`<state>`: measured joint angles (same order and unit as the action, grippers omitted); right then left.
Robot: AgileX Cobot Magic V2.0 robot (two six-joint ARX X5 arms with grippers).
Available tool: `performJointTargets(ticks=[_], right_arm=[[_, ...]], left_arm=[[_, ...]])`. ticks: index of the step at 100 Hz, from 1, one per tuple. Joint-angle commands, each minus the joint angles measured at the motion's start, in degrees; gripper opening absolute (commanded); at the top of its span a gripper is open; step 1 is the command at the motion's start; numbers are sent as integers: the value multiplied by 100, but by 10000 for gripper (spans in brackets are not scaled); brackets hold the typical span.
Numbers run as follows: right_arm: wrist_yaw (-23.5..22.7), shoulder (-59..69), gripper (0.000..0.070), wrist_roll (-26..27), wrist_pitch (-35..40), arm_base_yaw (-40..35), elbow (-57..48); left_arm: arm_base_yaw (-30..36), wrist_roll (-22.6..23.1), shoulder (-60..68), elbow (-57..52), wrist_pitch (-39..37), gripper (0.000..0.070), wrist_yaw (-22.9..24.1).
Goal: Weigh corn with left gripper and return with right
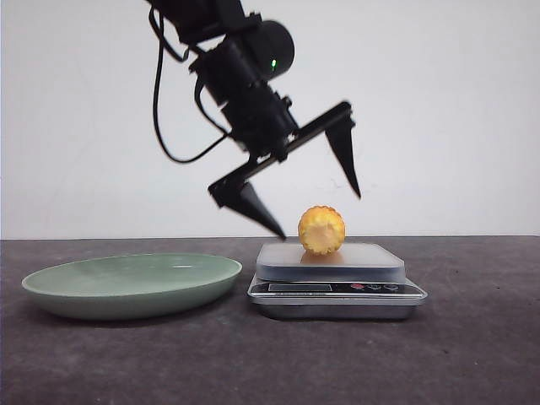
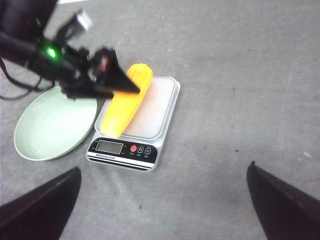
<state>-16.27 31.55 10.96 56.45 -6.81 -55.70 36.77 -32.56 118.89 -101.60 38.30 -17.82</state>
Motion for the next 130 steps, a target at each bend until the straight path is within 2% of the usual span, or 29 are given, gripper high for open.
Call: performJointTargets(ticks=[1, 12, 30, 37, 53, 59, 76, 87, 93, 111, 130], right_arm=[[26, 9, 671, 57, -28, -17, -59], [146, 9, 671, 13, -26, -17, -59], [284, 9, 671, -13, -26, -17, -59], [284, 9, 671, -50, -28, -17, -59], [280, 9, 671, -50, -39, -17, -59], [280, 9, 671, -50, -46, -17, -59], [278, 9, 671, -44, -85, -17, -59], [264, 15, 670, 17, -197, -17, -59], [166, 22, 670, 101, -426, -20, -59], [-745, 190, 670, 378, -1779, -22, -59], [-769, 931, 670, 1071, -2962, -111, -61]], left_arm=[[28, 39, 136, -385, 138, 700, 37], [31, 236, 136, -942, 756, 700, 96], [168, 1043, -42, -1985, 2114, 700, 610], [245, 1272, -278, -2236, 2312, 700, 704], [417, 1386, -1123, -2494, 2382, 700, 802], [470, 1561, -1512, -2494, 2450, 700, 866], [643, 1873, -2623, -2494, 3211, 700, 1816], [754, 1904, -3274, -2494, 3628, 700, 2068], [817, 1891, -3611, -2494, 3781, 700, 2109], [1062, 1672, -4422, -2494, 4011, 700, 2216], [1211, 1593, -4988, -2485, 4535, 700, 2271]])
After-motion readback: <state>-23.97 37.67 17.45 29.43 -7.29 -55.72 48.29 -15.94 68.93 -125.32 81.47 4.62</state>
